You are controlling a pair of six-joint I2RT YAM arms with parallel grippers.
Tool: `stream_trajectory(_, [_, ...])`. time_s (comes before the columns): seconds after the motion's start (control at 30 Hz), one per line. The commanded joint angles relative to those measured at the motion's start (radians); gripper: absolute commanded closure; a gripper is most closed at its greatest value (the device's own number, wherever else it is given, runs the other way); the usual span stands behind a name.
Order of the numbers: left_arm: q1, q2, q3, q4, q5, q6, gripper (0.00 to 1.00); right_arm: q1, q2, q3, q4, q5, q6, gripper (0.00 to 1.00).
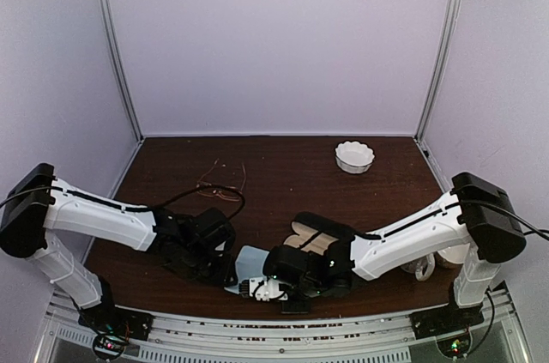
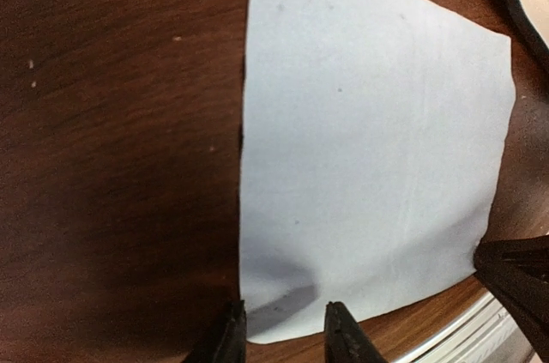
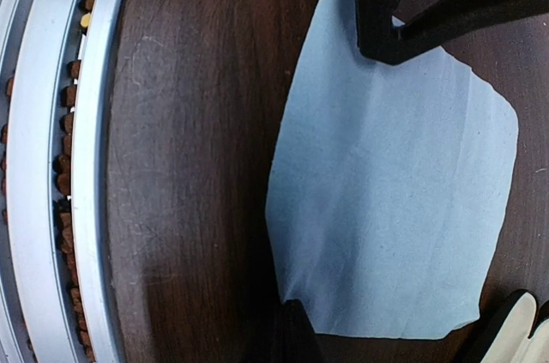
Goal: Organize the sunglasses
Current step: Pick up the glasses cleaning cloth from the corner of the board.
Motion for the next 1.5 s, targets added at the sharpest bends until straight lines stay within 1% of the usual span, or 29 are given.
stream_trajectory(0.0, [-0.004,0.027,0.018,0.059,0.049,-0.008,0.65,0.009,-0.009,-0.016,0.006,0.022,0.017,1.0])
stream_trajectory(0.1, [-0.004,0.03,0.014,0.086,0.073,-0.011,0.65,0.009,-0.005,-0.015,0.009,0.022,0.018,1.0])
stream_trajectory(0.23, [-0.004,0.03,0.0,0.102,0.084,-0.026,0.67,0.01,0.0,-0.013,0.011,0.023,0.02,1.0])
stream_trajectory(0.4, [-0.004,-0.006,-0.004,0.06,0.047,-0.038,0.73,0.009,0.006,-0.012,0.007,0.024,0.022,1.0])
stream_trajectory(0.47, [-0.004,-0.02,-0.004,0.038,0.031,-0.043,0.78,0.01,0.007,-0.011,0.007,0.024,0.021,1.0])
stream_trajectory(0.63, [-0.004,-0.031,-0.013,0.022,0.029,-0.05,0.82,0.01,0.012,-0.01,0.006,0.024,0.026,1.0])
stream_trajectory(0.9, [-0.005,-0.027,-0.029,0.03,0.041,-0.042,0.84,0.01,0.018,-0.01,0.003,0.022,0.037,1.0])
stream_trajectory(1.1, [-0.005,-0.028,-0.045,0.053,0.042,-0.045,1.0,0.01,0.019,-0.007,0.002,0.022,0.04,1.0])
stream_trajectory(1.47, [-0.007,-0.072,-0.067,0.018,0.026,-0.078,1.0,0.02,0.0,0.021,-0.025,0.016,0.047,1.0])
